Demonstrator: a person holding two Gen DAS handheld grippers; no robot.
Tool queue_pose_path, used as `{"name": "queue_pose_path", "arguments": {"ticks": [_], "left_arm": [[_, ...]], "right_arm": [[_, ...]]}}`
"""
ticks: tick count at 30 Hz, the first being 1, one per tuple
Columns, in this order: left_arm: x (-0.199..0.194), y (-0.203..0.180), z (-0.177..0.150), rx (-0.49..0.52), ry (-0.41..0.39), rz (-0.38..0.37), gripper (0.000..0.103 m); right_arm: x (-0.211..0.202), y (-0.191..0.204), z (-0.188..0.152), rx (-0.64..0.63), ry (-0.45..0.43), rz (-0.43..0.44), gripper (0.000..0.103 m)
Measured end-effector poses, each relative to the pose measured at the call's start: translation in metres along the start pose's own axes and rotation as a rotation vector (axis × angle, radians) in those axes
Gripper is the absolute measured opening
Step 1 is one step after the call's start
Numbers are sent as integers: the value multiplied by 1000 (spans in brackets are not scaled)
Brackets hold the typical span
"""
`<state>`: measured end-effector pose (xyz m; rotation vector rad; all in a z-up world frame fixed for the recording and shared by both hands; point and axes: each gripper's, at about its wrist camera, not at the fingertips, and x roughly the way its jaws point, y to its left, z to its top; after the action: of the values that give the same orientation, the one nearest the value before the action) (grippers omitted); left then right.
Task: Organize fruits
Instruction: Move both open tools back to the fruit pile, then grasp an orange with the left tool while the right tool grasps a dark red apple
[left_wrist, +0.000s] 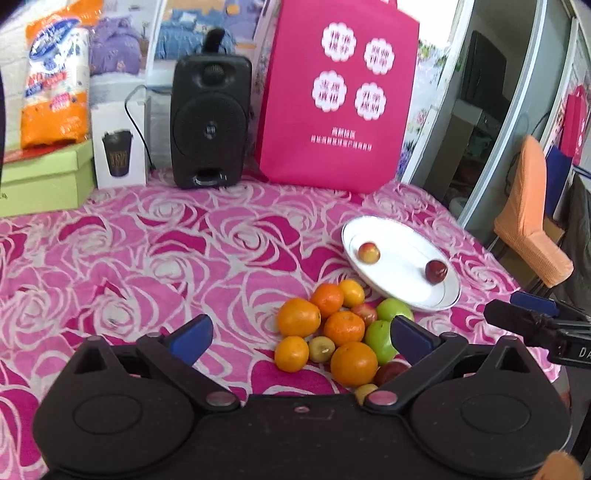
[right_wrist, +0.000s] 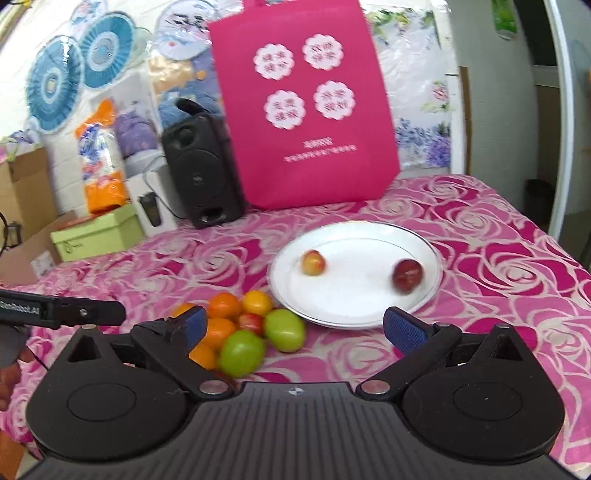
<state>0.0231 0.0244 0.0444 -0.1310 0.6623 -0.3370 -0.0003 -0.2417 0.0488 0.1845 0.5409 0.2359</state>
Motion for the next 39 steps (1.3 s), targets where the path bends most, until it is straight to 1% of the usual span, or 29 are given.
{"name": "queue_pose_path", "arguments": {"ticks": [2, 4, 8, 10, 14, 18, 22, 27, 29, 34, 39], "left_arm": [[-6, 0, -1, 5, -13, -4, 103], [-7, -1, -5, 8, -10, -12, 103], [-6, -2, -16, 21, 13, -26, 103], [-5, -4, -23, 37, 24, -36, 103], [-2, -6, -33, 59, 48, -63, 103], [2, -7, -36, 61, 62, -82, 103], [5, -6, -36, 53, 68, -96, 103], [10, -5, -35, 45, 83, -111, 103], [13, -6, -34, 41, 88, -116, 103], [23, -11, -32, 48, 108, -134, 103], [35, -16, -29, 45, 124, -153, 100]], "right_arm": [[-6, 5, 4, -11, -17, 20, 103], [-7, 9, 5, -33, -6, 34, 103], [4, 18, -9, -70, 54, -2, 103], [10, 21, -19, -72, 84, 0, 103], [23, 25, -34, -57, 155, 61, 103], [31, 29, -40, -21, 185, 108, 103], [36, 30, -42, -5, 199, 134, 103], [45, 25, -46, 28, 228, 144, 81], [47, 23, -46, 34, 233, 149, 77], [52, 20, -48, 53, 247, 165, 74], [57, 21, -50, 57, 262, 182, 70]]}}
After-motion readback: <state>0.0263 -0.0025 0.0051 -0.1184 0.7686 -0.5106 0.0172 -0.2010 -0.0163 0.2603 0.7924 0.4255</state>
